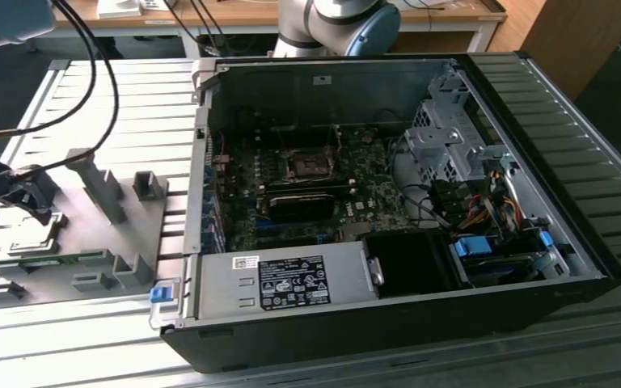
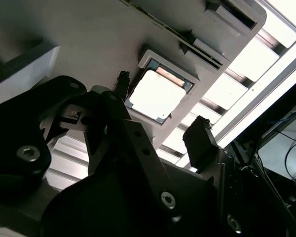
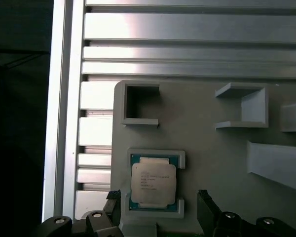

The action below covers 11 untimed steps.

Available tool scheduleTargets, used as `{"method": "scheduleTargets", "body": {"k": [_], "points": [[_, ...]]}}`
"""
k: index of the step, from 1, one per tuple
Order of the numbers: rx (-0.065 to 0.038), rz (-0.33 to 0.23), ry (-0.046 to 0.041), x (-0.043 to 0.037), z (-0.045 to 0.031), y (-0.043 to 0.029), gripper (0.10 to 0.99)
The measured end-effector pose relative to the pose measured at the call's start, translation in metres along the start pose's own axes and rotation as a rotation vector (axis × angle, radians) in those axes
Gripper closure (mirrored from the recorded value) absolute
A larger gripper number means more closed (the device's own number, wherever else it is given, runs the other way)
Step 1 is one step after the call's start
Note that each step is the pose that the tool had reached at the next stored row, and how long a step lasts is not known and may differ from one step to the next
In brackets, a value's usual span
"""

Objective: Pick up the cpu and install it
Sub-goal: 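Pick up the cpu and move it towards the insertion slot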

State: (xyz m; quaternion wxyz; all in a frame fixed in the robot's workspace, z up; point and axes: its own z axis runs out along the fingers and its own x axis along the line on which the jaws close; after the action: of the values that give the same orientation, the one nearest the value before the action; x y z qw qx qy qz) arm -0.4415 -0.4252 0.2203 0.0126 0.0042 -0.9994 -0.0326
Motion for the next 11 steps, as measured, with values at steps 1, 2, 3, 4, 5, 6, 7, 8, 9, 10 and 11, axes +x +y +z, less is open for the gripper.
{"method": "scheduleTargets", "body": {"k": [1,2,3,4,5,6,7,8,9,10,11], "points": [[0.000,0.000,0.0000,0.0000,0.0014,-0.0001,0.369],[0.000,0.000,-0.0001,0.0000,0.0030,-0.0002,0.369],[0.000,0.003,-0.0002,0.0000,0.0048,-0.0003,0.369],[0.001,0.009,-0.0006,0.0000,0.0066,-0.0004,0.369],[0.001,0.015,-0.0009,0.0000,0.0080,-0.0005,0.369],[0.001,0.021,-0.0013,0.0000,0.0090,-0.0006,0.369],[0.000,0.025,-0.0015,0.0000,0.0098,-0.0006,0.369],[0.000,0.027,-0.0017,0.0000,0.0104,-0.0006,0.369],[0.000,0.027,-0.0018,0.0000,0.0110,-0.0005,0.369],[0.000,0.027,-0.0018,0.0000,0.0117,-0.0003,0.369],[0.000,0.027,-0.0018,0.0000,0.0125,-0.0002,0.369]]}}
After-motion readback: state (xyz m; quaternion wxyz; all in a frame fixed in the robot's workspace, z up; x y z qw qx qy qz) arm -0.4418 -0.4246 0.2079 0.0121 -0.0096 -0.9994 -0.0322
